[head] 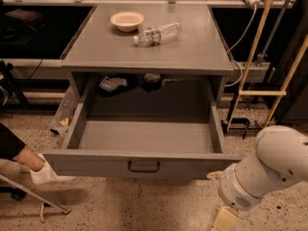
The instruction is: Close top drawer
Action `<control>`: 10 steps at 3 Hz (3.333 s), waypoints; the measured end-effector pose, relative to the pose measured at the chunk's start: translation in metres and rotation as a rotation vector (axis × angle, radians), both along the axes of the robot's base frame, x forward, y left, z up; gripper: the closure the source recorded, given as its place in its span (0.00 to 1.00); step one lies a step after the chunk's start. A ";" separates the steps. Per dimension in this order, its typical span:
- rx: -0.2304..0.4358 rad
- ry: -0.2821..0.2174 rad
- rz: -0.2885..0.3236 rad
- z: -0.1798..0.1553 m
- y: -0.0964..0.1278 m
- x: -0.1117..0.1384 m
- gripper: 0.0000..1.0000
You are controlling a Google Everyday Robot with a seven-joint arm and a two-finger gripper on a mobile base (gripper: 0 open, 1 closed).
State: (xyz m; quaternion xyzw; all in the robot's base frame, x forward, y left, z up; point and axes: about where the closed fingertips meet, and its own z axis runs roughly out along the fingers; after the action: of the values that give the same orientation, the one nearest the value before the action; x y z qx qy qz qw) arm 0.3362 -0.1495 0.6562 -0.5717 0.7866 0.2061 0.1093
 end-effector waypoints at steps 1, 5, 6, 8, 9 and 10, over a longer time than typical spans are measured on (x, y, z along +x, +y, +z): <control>-0.002 -0.010 -0.032 -0.021 0.017 0.024 0.00; 0.002 -0.131 -0.191 -0.008 0.083 0.158 0.00; 0.007 -0.139 -0.205 -0.007 0.123 0.203 0.00; -0.022 -0.142 -0.227 -0.008 0.158 0.256 0.00; -0.016 -0.142 -0.275 -0.012 0.143 0.263 0.00; 0.008 -0.153 -0.385 -0.018 0.100 0.301 0.00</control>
Offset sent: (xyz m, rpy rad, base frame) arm 0.1476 0.0415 -0.0053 -0.0398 -0.1712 -0.2711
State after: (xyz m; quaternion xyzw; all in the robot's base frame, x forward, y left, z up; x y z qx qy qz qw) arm 0.6368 -0.0497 0.6386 -0.4244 0.8699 0.1405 0.2086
